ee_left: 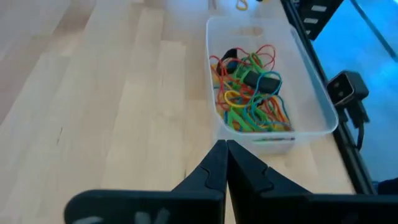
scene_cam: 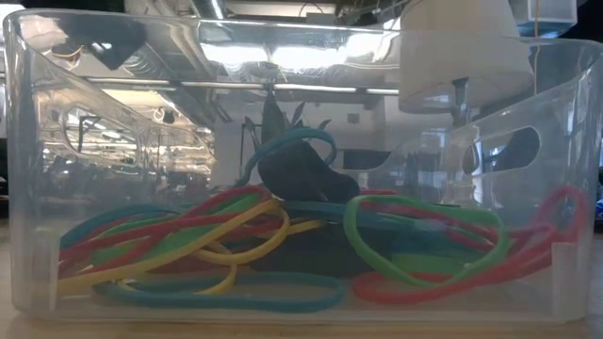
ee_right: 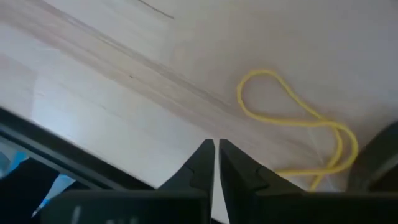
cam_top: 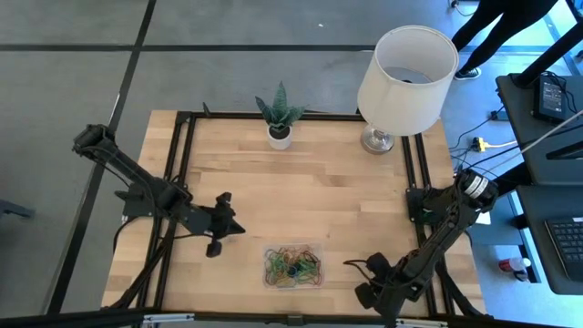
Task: Pick and place rubber bands into bin
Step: Put the yellow rubber band into the transparent bin
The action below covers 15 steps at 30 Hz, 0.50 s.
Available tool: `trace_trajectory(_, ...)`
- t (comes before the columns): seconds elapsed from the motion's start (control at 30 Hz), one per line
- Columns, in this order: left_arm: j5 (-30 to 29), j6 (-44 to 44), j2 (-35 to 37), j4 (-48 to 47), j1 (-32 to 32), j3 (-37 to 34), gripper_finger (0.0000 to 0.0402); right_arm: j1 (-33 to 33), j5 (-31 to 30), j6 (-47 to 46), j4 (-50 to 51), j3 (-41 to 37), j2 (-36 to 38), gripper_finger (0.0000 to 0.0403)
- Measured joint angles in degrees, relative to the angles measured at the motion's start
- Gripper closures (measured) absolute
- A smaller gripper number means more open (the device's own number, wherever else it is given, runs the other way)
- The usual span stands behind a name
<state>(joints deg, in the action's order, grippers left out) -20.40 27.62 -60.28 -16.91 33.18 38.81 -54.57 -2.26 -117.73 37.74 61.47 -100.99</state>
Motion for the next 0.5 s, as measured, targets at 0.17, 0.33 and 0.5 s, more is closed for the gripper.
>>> trace_trajectory(0.17, 3.0, -2.7, 2.2, 2.7, -3.6, -3.1, 0.04, 1.7, 1.0, -0.5, 0.7, 0.0, 0.0, 0.0369)
trace_trajectory(0.33, 7.4, -6.7, 4.1, 3.3, -8.4, -4.8, 0.04, 3.8, 0.9, -0.1, 2.8, 0.0, -0.1, 0.0352)
trace_trajectory(0.5, 11.6, -11.5, 5.3, 2.9, -11.9, -4.9, 0.04, 4.2, 1.0, 0.3, 4.7, 0.0, -0.5, 0.0324)
